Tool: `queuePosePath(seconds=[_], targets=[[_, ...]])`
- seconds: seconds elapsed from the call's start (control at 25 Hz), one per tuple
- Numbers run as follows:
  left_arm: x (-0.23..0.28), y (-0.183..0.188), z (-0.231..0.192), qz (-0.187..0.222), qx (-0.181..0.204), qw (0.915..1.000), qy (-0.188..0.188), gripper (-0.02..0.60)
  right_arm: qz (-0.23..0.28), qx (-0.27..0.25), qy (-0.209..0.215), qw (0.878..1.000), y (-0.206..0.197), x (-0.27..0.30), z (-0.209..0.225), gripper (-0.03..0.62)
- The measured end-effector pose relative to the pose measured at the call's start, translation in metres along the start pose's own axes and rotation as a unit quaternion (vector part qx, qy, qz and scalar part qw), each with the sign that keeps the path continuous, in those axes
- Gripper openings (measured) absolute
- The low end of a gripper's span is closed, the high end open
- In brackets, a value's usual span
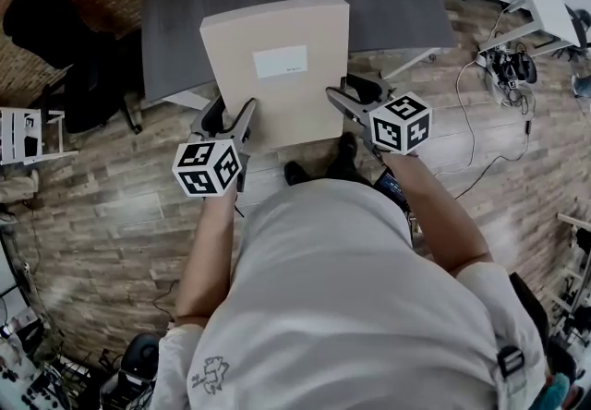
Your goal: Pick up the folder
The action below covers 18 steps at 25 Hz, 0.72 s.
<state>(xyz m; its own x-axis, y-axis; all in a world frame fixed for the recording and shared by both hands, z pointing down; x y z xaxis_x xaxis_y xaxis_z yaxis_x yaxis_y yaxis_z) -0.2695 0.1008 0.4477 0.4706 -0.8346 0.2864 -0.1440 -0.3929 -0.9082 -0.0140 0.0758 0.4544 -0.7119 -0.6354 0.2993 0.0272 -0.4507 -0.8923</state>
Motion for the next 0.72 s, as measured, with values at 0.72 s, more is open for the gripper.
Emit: queuePosePath(seconds=[0.72], targets=[[0.000,0.001,-0.013,0.002,-0.008,1.0000,0.004,0.276,-0.005,-0.005,0.003,1.000,0.005,0.014,-0.003,0.206]])
Point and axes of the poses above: the fingertips, and each gripper's own axes: x forward along the fingers, z to its right, y out of its top, the point moved 5 cm from there along -x, backward along the fingers, and after that the axes turned 9 degrees about z, right-handed, at the moved point
